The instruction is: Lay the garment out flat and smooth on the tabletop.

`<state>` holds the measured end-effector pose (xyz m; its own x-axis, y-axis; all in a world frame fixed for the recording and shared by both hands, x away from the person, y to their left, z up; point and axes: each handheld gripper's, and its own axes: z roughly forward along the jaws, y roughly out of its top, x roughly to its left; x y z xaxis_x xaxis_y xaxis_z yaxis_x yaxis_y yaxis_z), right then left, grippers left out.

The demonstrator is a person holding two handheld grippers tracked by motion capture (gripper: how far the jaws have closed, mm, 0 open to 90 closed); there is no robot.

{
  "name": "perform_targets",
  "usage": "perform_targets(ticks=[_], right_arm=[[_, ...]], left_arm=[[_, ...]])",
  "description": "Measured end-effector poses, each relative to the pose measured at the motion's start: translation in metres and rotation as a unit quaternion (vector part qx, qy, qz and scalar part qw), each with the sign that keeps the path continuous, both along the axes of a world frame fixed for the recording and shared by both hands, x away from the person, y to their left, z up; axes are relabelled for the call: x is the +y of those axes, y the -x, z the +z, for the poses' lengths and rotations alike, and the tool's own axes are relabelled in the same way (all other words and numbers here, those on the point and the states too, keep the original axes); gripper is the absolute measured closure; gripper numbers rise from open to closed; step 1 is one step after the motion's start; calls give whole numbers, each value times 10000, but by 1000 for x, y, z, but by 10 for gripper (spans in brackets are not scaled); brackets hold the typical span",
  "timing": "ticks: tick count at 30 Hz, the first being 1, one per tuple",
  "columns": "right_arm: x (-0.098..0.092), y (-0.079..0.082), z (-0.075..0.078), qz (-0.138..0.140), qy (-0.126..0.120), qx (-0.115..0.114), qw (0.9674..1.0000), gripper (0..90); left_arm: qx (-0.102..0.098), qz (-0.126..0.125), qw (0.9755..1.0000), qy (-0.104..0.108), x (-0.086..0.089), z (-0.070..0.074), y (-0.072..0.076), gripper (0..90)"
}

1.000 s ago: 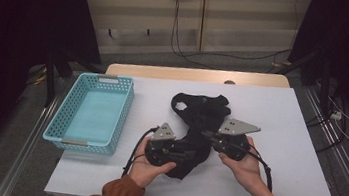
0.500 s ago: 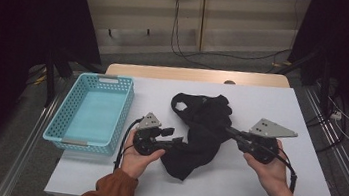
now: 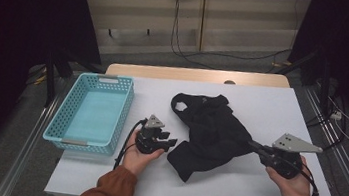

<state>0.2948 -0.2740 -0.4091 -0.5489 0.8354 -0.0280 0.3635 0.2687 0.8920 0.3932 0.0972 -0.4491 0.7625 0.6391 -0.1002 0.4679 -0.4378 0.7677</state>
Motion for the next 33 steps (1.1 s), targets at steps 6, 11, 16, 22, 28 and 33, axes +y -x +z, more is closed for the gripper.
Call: perform_targets(ticks=[6,11,16,22,28,33], right_arm=[[-13,4,-18,-84,314,471,9984,886],[-14,6,-24,-106,360,604,9975,760],[-5,8,-21,-49,359,429,9984,639],[-1,11,-16,-38,235,187,9995,581],[12,7,-19,211,215,328,9990,564],[29,-2,-24,482,263,503,9972,545]], left_arm=[[-203,-487,9982,-286,-19,2,21,539],[-375,-684,9967,-238,-28,7,33,517],[-419,-876,9951,-201,-31,13,44,501],[-390,-1183,9920,-209,-36,16,59,456],[-364,-1576,9863,-320,-46,13,77,420],[-262,-1742,9839,-292,-47,12,83,406]])
